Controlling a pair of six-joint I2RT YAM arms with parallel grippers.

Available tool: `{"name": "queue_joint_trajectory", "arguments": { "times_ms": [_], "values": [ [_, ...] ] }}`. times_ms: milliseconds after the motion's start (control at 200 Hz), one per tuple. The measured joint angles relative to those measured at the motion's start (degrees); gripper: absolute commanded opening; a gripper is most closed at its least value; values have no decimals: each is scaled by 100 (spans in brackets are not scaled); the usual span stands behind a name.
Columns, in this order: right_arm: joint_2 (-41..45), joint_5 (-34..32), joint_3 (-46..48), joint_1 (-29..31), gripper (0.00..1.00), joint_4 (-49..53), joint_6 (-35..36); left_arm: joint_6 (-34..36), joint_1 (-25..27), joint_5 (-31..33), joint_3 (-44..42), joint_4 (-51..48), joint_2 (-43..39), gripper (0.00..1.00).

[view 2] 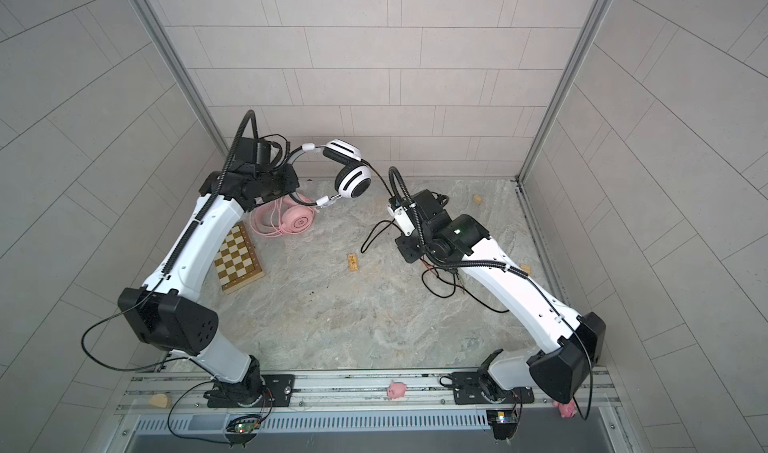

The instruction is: Wrap the headphones

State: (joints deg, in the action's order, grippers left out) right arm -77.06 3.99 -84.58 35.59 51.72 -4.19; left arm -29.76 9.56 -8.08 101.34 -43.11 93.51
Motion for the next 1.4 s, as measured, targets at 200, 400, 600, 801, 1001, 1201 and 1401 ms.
{"name": "queue_joint_trajectory", "arguments": {
  "times_ms": [200,400,600,801,1001,1201,1401],
  "values": [
    [208,94,-562,2,0,146,122,341,326,-103,2,-118,258,0],
    [219,92,-629,2,0,107,203,719,612,-573,63,-323,485,0],
    [216,-2,-645,-42,0,-94,240,1019,793,-1189,76,-520,654,0],
    [219,-15,-656,-352,0,-411,240,1283,870,-1635,63,-592,656,0],
    [219,199,-645,-601,0,-782,208,1587,903,-1895,31,-684,678,0],
    [208,614,-400,-1130,0,-1357,-20,1768,925,-2218,-175,-656,748,0],
    [85,1054,240,-1604,0,-1930,-361,1823,925,-2393,-295,-538,752,0]
  ]
}}
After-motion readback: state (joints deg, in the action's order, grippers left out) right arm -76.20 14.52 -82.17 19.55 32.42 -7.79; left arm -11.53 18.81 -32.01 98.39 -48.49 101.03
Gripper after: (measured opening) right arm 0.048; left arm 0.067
